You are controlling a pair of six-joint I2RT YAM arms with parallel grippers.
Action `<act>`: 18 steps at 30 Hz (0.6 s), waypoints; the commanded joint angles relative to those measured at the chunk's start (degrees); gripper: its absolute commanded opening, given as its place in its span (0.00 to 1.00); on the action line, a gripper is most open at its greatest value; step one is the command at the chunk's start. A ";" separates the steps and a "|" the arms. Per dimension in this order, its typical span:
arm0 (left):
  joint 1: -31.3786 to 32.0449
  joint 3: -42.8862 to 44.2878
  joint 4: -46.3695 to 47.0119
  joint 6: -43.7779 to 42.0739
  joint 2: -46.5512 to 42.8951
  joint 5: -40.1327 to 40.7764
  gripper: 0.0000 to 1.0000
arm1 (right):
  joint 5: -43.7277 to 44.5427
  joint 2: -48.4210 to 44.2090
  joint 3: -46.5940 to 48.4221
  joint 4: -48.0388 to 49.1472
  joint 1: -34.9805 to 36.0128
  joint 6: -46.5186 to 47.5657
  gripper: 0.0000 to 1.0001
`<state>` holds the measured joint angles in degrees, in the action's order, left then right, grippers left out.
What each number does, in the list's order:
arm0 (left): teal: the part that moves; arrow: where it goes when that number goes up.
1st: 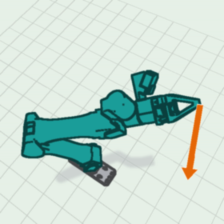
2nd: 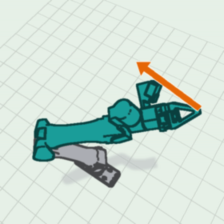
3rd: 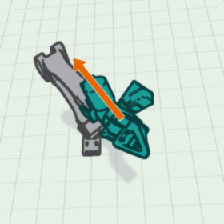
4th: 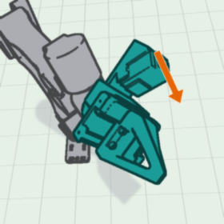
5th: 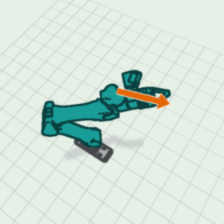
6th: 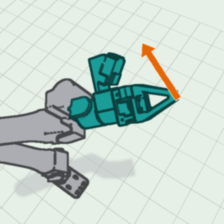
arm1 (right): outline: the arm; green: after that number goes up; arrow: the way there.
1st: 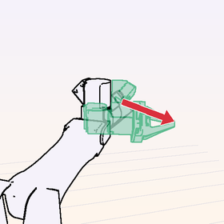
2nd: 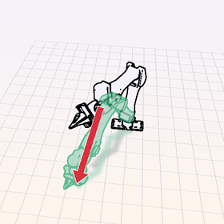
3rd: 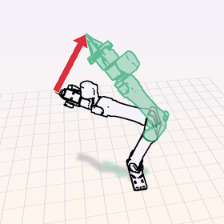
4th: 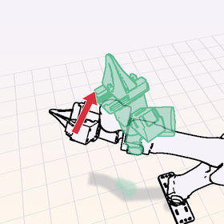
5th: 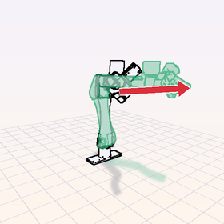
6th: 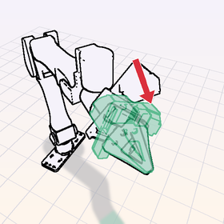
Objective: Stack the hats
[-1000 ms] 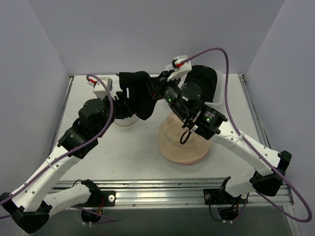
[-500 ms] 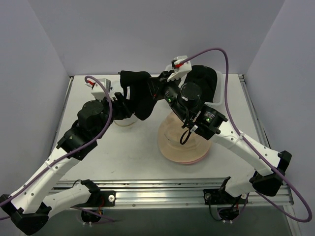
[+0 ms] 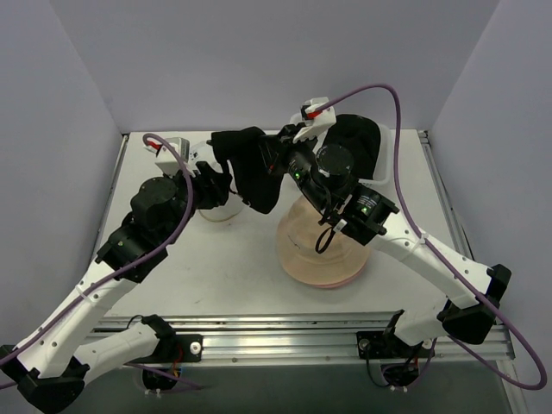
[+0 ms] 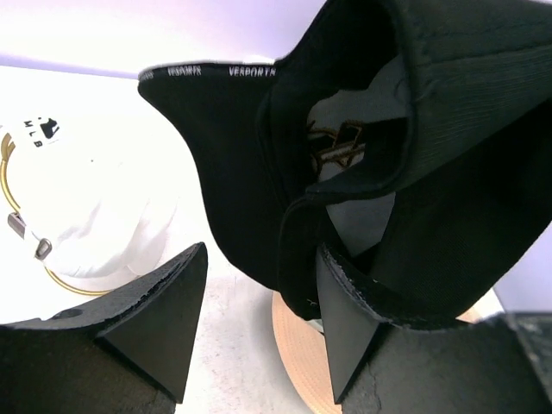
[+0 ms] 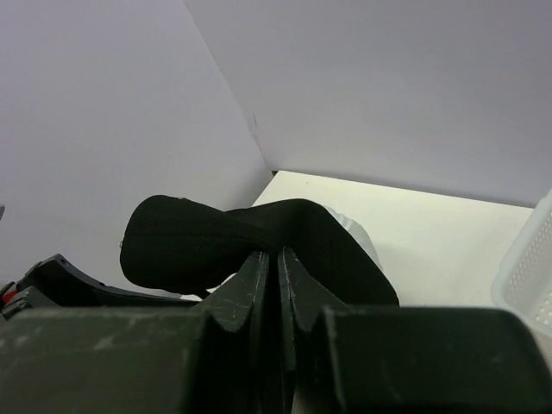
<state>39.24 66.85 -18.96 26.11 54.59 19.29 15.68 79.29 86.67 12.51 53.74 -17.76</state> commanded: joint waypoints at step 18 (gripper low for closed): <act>-3.99 3.09 3.24 0.52 6.14 -5.92 0.16 | 6.02 0.34 -0.28 3.31 -1.08 0.71 0.00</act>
<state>37.36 64.95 -15.77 26.65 60.18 15.57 17.50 79.48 84.95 12.62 53.63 -17.76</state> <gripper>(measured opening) 0.196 0.021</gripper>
